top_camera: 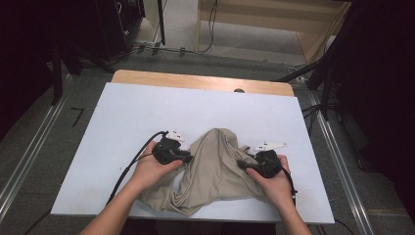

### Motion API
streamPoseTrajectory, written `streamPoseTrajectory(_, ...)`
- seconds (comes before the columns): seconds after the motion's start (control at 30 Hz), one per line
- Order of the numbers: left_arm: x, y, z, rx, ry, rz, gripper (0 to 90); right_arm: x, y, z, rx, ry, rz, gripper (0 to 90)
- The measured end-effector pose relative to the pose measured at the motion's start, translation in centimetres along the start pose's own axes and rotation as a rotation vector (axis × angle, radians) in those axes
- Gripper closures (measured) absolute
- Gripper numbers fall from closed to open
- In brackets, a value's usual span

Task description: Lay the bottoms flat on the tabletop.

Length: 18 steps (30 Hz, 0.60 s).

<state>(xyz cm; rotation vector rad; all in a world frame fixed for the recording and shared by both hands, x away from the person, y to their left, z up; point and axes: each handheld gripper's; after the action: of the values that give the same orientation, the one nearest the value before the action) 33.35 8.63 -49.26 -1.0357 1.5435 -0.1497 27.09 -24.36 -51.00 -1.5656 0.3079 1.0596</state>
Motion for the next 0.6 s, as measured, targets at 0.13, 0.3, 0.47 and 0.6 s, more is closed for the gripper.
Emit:
streamPoseTrajectory(0.13,-2.0,2.0,-1.2,0.030,0.015,0.012,88.5,-1.1,1.1,0.3,0.004,0.021,-0.018,64.5)
streamPoseTrajectory(0.3,-4.8,5.8,-2.2,0.039,0.047,0.038,89.0,-3.8,3.6,0.1,-0.006,0.036,-0.031,64.7)
streamPoseTrajectory(0.47,-7.1,7.2,-2.8,0.059,0.132,0.026,81.8,-6.0,4.6,-0.4,-0.036,-0.014,-0.044,46.0)
streamPoseTrajectory(0.6,-7.2,4.2,-1.9,0.016,0.136,-0.160,51.3,-6.7,3.1,-2.0,0.003,-0.026,-0.159,41.7)
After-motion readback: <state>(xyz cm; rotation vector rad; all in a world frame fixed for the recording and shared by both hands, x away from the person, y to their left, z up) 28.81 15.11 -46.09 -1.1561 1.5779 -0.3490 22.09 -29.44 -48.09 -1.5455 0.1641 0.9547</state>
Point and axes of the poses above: each handheld gripper's, and its own axes: x roughly forward along the jaws, y roughly out of its underside, z roughly to its left, and after that the axes turned 6 degrees about y, right-handed
